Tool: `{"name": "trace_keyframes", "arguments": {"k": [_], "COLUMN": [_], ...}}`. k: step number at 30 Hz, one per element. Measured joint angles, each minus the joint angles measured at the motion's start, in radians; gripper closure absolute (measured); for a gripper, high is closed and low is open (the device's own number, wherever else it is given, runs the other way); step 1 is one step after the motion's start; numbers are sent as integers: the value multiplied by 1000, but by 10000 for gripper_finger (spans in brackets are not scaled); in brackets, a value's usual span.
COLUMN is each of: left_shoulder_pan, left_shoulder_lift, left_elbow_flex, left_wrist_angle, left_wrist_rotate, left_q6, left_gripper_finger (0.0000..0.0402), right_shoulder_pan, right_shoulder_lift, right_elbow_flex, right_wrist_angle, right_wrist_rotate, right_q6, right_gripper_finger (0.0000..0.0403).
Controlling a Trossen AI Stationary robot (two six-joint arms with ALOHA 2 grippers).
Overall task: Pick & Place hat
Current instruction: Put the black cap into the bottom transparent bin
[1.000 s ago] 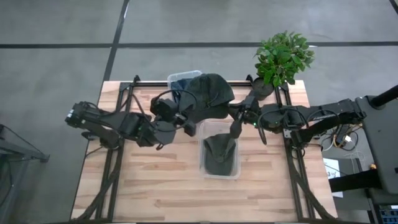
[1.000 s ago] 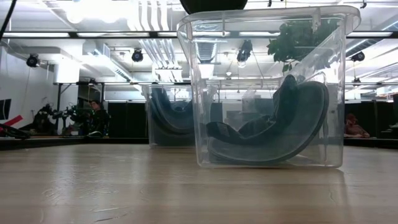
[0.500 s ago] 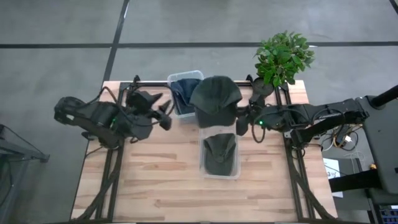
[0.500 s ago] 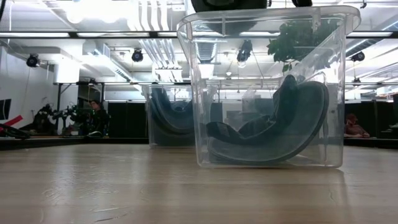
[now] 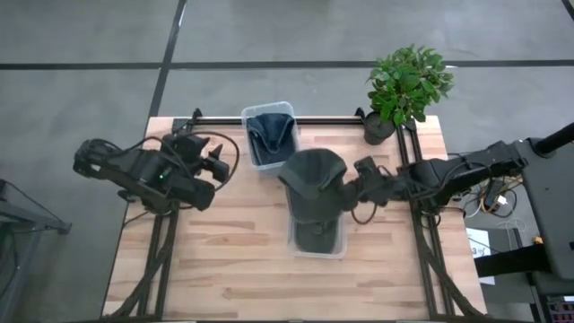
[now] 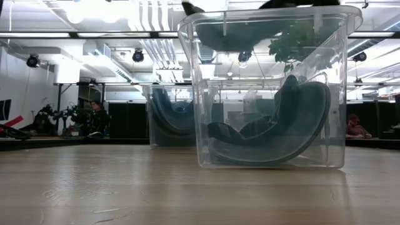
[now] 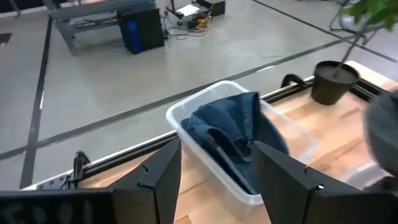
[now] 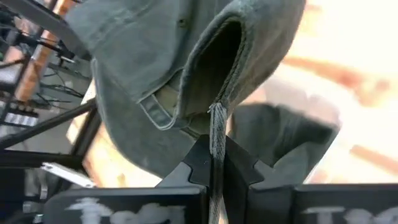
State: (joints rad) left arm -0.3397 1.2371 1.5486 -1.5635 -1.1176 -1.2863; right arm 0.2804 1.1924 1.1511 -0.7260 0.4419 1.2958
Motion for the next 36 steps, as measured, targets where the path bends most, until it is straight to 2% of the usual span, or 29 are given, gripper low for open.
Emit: {"name": "trace_keyframes", "arguments": {"k": [7,15,28,36], "left_shoulder_pan": [-4,-5,-5,-6], "left_shoulder_lift": [-52,-86,-128,-129], "left_elbow_flex": [-156,-282,-314,-314], "left_wrist_angle": [14,63,90,90], "left_wrist_rotate": [-1,-1,24,55], "left_q6": [-110,-100,-90,-72], "left_gripper_finger": [214,214,214,214], "right_shoulder_pan": [107,188,191,191], "right_shoulder_lift": [3,42,175,187], "right_elbow_flex": [-10,-75,-46,-32], "right_wrist_angle": [-24,-49,-56,-55], "right_wrist_rotate": [112,140,98,88], "right_q6": [220,468,543,529], "right_gripper_finger": [391,391,390,390]}}
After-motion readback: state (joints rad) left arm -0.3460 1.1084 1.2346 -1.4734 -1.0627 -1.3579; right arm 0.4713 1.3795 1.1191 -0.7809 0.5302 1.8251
